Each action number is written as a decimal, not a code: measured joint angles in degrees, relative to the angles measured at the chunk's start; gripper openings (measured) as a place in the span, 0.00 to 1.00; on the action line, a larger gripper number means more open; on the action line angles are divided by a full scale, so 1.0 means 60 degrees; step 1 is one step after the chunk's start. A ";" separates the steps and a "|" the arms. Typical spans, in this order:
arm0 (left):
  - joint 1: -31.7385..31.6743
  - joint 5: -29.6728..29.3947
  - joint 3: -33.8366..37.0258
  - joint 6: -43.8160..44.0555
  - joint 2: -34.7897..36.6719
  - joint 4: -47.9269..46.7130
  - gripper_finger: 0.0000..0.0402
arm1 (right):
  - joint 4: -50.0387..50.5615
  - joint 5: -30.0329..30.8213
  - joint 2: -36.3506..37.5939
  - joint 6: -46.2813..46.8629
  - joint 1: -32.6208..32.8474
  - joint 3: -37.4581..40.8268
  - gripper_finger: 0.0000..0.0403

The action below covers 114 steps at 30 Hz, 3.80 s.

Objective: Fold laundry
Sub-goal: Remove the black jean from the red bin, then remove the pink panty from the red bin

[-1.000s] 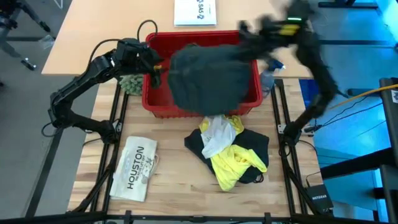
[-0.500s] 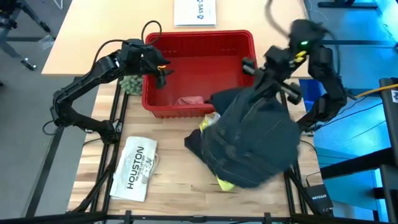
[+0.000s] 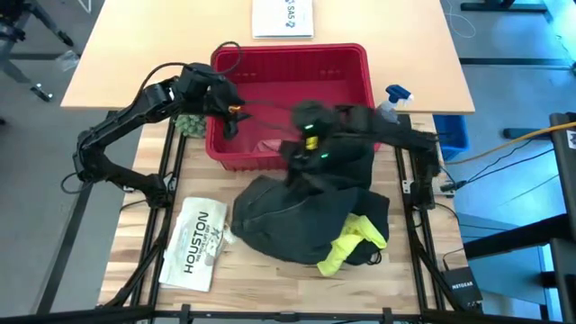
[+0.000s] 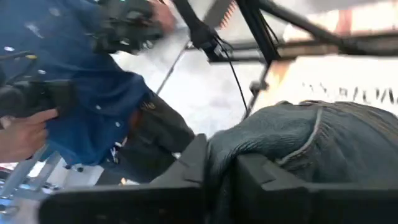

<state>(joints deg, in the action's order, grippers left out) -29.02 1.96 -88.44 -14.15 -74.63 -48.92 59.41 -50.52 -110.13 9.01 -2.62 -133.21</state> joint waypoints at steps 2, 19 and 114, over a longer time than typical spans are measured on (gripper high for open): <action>0.0052 0.0004 0.0000 -0.0143 0.0000 -0.0562 0.45 | -0.0142 -0.0137 -0.0277 0.0292 -0.0002 0.0001 0.22; 0.0481 0.0357 0.0000 -0.0463 0.1269 -0.1514 0.45 | 0.3611 0.9104 0.1082 0.0296 -0.0569 -0.0045 0.49; 0.1020 0.0237 0.3264 0.0630 0.3024 -0.0122 0.45 | -0.2473 0.0344 0.0803 0.2917 -0.0093 0.3739 0.39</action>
<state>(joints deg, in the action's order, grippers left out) -22.90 3.38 -68.86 -10.37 -56.49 -49.65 44.57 -48.46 -105.31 26.51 -3.17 -110.78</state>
